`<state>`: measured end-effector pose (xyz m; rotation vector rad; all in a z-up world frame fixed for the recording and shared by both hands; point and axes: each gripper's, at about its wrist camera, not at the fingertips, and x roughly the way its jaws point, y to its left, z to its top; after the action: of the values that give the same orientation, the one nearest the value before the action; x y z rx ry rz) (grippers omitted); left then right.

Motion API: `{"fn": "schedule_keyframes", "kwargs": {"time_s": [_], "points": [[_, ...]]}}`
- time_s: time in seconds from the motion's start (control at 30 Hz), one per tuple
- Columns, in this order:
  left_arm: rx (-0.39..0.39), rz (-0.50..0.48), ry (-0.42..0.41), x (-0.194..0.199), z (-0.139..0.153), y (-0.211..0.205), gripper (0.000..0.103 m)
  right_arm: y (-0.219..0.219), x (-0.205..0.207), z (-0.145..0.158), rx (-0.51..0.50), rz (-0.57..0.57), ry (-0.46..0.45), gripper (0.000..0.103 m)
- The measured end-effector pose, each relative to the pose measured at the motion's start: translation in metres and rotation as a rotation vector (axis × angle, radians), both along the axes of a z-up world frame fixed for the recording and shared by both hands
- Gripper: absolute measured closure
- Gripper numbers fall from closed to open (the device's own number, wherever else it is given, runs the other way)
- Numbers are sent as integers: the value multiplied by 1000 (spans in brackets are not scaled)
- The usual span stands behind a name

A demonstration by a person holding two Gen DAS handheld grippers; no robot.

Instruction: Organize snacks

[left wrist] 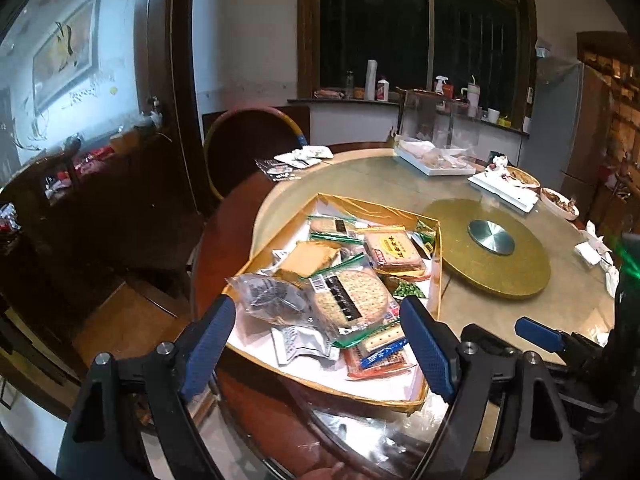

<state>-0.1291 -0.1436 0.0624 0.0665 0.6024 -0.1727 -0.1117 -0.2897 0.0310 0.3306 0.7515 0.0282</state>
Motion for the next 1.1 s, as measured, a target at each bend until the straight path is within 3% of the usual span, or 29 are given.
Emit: {"fn": "schedule_keyframes", "kwargs": {"time_s": [0.2, 0.37, 0.57, 0.7, 1.1], "points": [[52, 17, 1, -3, -6, -1, 18, 4, -2, 2, 21, 4, -5, 18], [24, 47, -7, -2, -8, 9, 18, 10, -4, 5, 15, 22, -24, 18], [58, 75, 8, 2, -18, 10, 18, 14, -3, 4, 13, 22, -23, 18], [44, 62, 39, 4, -22, 13, 18, 17, -1, 1, 13, 30, -8, 18], [109, 65, 64, 10, -29, 9, 18, 20, 3, -4, 1, 33, 5, 18]]}}
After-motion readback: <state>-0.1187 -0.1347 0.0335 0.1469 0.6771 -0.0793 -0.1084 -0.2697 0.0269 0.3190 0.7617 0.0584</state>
